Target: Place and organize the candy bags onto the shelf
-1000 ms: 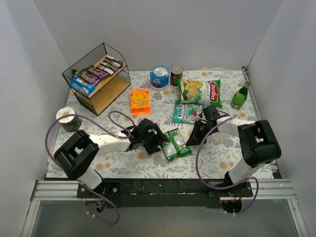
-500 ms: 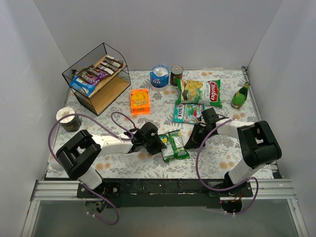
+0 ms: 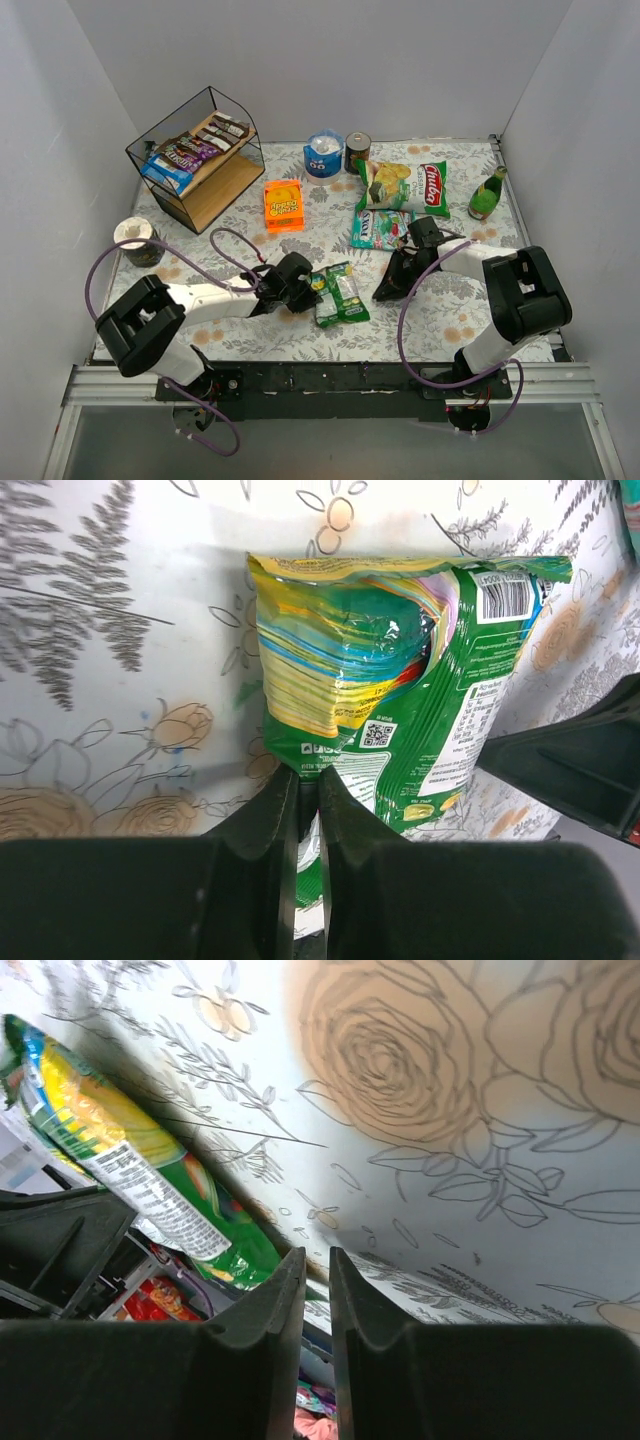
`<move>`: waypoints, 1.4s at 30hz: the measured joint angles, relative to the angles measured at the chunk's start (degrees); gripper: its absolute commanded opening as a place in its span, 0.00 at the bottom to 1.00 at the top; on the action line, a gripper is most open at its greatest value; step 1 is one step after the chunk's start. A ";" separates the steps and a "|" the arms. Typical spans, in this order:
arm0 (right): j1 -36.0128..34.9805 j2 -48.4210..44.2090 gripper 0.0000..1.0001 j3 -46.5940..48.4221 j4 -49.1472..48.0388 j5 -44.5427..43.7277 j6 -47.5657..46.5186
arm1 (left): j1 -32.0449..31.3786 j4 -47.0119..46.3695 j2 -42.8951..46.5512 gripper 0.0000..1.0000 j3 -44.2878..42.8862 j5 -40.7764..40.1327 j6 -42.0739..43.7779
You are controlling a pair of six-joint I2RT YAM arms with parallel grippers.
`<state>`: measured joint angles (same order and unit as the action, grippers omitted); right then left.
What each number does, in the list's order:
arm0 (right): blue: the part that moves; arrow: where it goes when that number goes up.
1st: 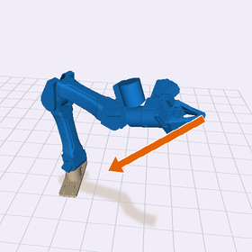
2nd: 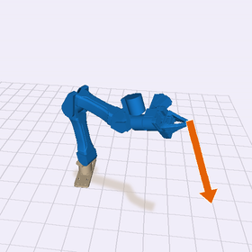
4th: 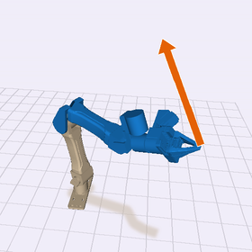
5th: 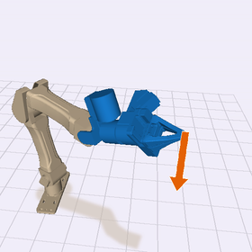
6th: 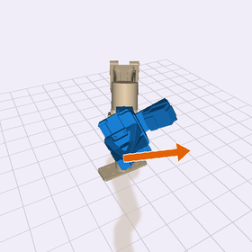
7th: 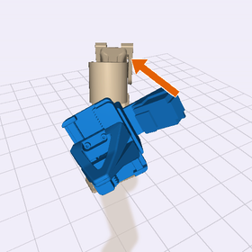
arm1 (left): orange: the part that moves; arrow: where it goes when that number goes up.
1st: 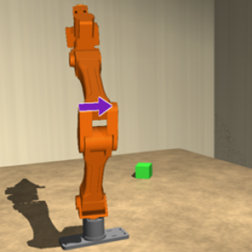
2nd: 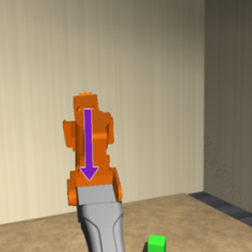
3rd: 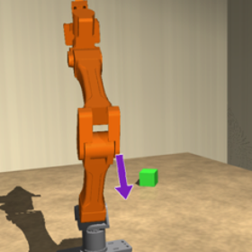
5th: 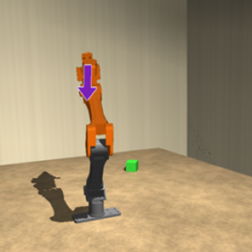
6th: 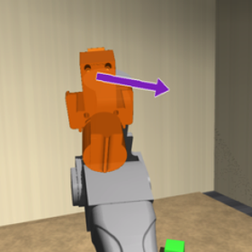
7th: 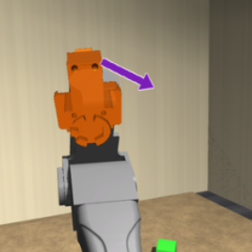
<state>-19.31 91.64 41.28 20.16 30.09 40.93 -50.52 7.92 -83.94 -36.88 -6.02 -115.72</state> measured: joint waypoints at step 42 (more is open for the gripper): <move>4.76 1.64 0.31 14.38 4.07 -1.25 -4.11 | 38.36 12.68 -7.19 0.00 -31.36 -1.05 19.96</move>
<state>-14.55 93.27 55.66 24.23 28.84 36.82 -12.16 20.60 -91.13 -68.25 -7.07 -95.77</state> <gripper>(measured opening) 0.315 0.075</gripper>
